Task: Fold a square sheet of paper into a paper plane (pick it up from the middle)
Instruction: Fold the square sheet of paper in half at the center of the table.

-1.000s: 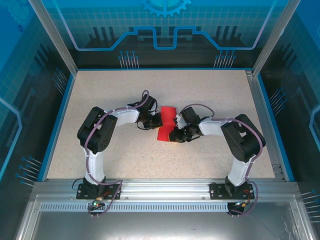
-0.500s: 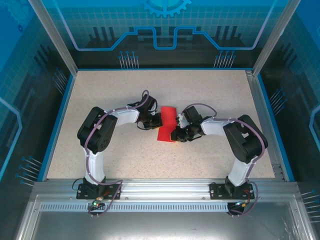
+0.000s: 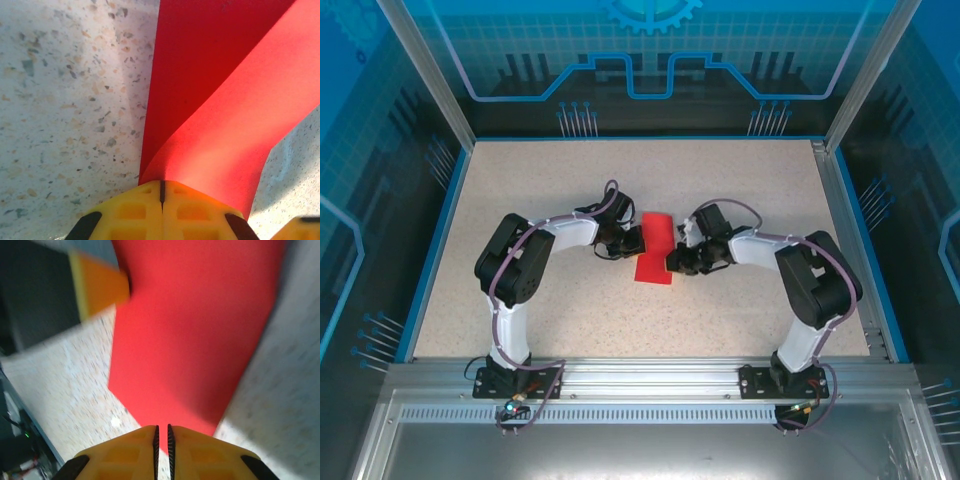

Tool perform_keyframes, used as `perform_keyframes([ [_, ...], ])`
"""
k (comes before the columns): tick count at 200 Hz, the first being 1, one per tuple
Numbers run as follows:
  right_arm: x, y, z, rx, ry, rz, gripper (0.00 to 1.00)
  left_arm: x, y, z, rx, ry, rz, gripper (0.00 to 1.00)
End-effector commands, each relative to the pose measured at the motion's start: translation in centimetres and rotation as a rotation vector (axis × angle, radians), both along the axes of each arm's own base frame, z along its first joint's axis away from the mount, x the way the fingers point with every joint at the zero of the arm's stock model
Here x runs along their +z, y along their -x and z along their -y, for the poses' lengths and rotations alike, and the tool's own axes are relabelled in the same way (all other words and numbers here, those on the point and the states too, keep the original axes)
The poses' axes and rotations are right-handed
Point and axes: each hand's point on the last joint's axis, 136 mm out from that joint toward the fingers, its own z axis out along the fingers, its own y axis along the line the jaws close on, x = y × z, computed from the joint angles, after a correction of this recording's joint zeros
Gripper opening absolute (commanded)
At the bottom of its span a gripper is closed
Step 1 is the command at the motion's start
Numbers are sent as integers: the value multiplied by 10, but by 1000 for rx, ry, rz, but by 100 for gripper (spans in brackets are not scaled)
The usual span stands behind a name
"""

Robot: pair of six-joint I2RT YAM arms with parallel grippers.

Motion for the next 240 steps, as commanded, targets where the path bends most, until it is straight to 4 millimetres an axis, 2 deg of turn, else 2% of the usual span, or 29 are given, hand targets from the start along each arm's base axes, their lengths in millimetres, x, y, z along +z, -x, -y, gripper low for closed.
perform_keyframes([
  [1,19,-32,-4,-14,-65,48,16,-42,37,-21,-21,-110,-142,0],
  [21,16,-46,-11,2,-70,43,16,-43,39,-21,-26,-115,-146,0],
  [54,-6,-60,-4,-13,23,22,16,-45,41,-23,-29,-122,-151,0],
  [111,-45,-56,7,-22,102,-42,16,-47,42,-24,-33,-126,-153,0],
  [125,-49,-55,8,-18,103,-56,16,-46,41,-24,-33,-125,-152,0],
  [141,-43,-56,5,-14,84,-50,17,-46,40,-24,-33,-125,-151,0],
  [176,4,-70,-5,-5,-32,37,17,-46,40,-25,-36,-132,-149,0],
  [188,12,-77,-4,-8,-48,55,17,-46,40,-25,-33,-132,-150,0],
  [203,10,-82,-2,-10,-38,51,16,-46,40,-24,-32,-129,-151,0],
  [240,-12,-86,1,-13,2,6,16,-47,41,-25,-37,-132,-152,0],
])
